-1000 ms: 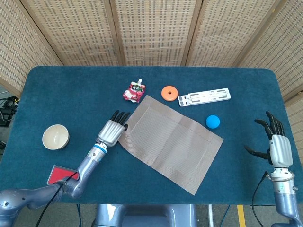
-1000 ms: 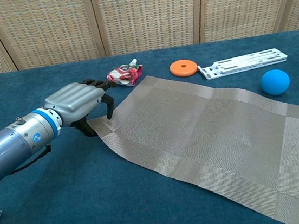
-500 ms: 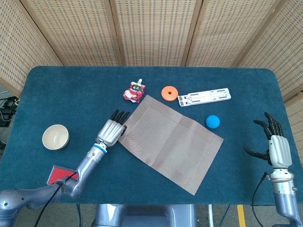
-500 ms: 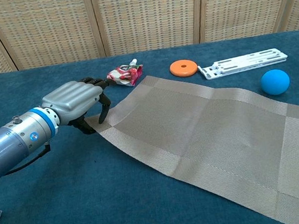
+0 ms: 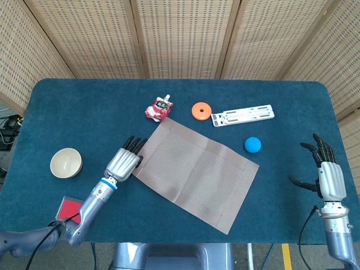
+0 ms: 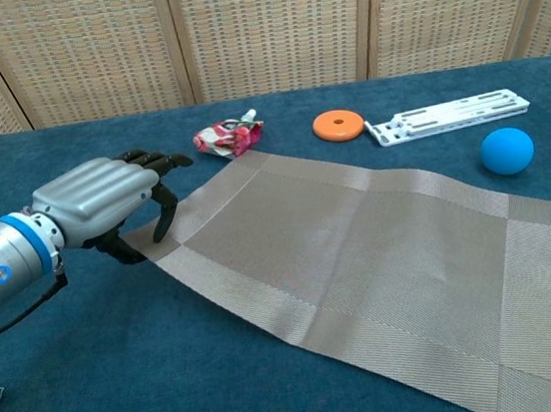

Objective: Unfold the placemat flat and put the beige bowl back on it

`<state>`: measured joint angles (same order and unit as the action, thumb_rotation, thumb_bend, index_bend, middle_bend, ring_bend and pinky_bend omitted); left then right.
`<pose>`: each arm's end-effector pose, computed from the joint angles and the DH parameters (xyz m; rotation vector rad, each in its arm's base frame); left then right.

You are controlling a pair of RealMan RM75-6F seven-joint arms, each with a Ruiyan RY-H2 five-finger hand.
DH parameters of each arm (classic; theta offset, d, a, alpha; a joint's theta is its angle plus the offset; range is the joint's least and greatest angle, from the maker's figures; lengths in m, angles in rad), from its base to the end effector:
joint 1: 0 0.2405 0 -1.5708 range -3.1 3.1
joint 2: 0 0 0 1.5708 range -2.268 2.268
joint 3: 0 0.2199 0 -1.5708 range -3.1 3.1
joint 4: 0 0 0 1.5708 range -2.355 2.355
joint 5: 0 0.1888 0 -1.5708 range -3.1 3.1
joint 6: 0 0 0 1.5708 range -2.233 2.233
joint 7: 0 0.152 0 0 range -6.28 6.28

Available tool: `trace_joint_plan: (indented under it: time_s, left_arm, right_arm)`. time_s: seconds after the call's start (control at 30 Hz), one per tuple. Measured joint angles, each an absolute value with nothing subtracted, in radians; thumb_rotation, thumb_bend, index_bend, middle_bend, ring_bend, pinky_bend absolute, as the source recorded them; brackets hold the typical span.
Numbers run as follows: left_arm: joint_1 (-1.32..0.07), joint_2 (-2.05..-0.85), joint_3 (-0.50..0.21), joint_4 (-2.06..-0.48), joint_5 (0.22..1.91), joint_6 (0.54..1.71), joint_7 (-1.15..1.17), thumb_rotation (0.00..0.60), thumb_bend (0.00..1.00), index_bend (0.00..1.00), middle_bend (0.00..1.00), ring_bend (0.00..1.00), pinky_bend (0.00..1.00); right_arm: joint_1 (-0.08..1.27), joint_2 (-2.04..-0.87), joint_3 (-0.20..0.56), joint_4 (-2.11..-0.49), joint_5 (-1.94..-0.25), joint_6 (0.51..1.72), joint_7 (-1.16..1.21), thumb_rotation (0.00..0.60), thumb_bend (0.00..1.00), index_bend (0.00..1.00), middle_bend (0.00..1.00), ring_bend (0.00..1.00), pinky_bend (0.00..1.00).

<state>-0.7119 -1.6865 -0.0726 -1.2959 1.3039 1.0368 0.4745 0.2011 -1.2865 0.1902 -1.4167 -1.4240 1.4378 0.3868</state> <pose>-0.1301 0.3021 -0.0325 -2.0009 -0.6040 -0.8299 -0.2676 -0.2431 0.1529 1.1706 -1.0779 1.3005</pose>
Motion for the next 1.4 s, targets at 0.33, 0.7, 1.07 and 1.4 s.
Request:
trace_joint_plan:
  time_s: [0.33, 0.7, 1.07, 1.4]
  left_arm:
    - [-0.664, -1.594, 0.035, -1.497, 1.380, 1.051, 0.544, 0.600, 0.53, 0.62, 0.00, 0.00, 0.00]
    - [-0.675, -1.569, 0.102, -1.629, 1.452, 0.976, 0.586, 0.600, 0.53, 0.63, 0.00, 0.00, 0.00]
    - [-0.677, -1.566, 0.124, -1.678, 1.497, 0.948, 0.566, 0.600, 0.53, 0.62, 0.00, 0.00, 0.00]
    - [-0.670, -1.592, 0.143, -1.694, 1.524, 0.927, 0.559, 0.600, 0.53, 0.58, 0.00, 0.00, 0.00]
  right_arm:
    - [0.199, -1.284, 0.193, -1.422, -1.419, 1.440, 0.389, 0.600, 0.23, 0.22, 0.00, 0.00, 0.00]
    - [0.196, -1.276, 0.200, -1.423, -1.414, 1.442, 0.406, 0.600, 0.23, 0.22, 0.00, 0.00, 0.00]
    - [0.196, -1.276, 0.200, -1.426, -1.413, 1.442, 0.403, 0.600, 0.23, 0.22, 0.00, 0.00, 0.00]
    - [0.196, -1.276, 0.200, -1.426, -1.414, 1.441, 0.405, 0.600, 0.23, 0.21, 0.00, 0.00, 0.00]
